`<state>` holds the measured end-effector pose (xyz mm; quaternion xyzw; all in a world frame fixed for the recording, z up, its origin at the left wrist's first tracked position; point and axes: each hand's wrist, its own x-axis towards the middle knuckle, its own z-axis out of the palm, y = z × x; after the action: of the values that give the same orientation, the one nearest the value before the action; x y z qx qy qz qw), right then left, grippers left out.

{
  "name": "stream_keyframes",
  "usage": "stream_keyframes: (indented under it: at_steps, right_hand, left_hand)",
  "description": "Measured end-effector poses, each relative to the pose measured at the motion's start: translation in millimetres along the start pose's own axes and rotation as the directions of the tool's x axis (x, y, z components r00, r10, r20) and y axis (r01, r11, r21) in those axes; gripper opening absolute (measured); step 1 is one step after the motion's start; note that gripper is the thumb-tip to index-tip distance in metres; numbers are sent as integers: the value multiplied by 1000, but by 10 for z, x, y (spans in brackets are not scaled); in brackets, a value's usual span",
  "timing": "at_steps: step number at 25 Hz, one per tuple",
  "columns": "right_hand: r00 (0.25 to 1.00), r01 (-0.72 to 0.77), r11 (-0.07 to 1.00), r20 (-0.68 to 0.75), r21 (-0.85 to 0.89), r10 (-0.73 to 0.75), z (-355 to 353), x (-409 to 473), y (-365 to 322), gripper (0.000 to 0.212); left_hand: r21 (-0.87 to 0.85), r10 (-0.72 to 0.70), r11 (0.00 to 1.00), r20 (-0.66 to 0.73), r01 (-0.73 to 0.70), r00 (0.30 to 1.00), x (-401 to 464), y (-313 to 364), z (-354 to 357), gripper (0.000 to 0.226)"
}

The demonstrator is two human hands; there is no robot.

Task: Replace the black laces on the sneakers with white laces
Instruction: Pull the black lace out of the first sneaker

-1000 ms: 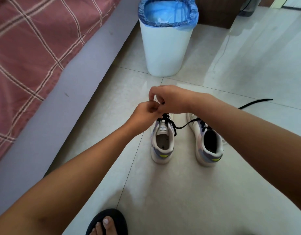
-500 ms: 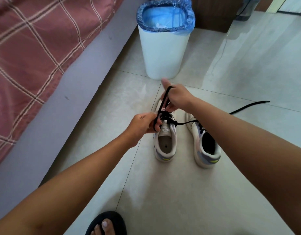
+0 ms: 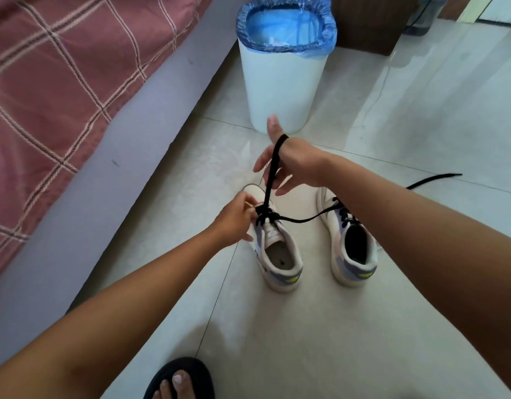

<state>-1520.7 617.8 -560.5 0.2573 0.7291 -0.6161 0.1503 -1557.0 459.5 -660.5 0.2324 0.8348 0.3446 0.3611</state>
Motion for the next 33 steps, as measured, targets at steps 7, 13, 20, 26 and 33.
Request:
stream_keyframes:
  at_steps: [7,13,20,26,33]
  right_hand:
    - [957,284,943,-7,-176,-290,284,-147,45,69]
    - [624,585,479,-15,-654,-781,570,-730,970,42]
    - [610,662,198,365,-723,-704,307,-882,1394,24]
    - [508,782,112,523,-613,-684,454,-1304,1442,15]
    - [831,552,545,359,-631,-425,468,-1081,1607,44]
  left_hand:
    - [655,429,567,283,-500,858,205,-167,5,98]
    - [676,356,713,-118,-187,927,200,-119,135,43]
    - [831,359,539,-77,-139,930,287,-170,126,64]
    - [818,348,573,-191,-47,918,86,-245,343,57]
    - [784,450,615,-259,-87,855,38,-445,469,58]
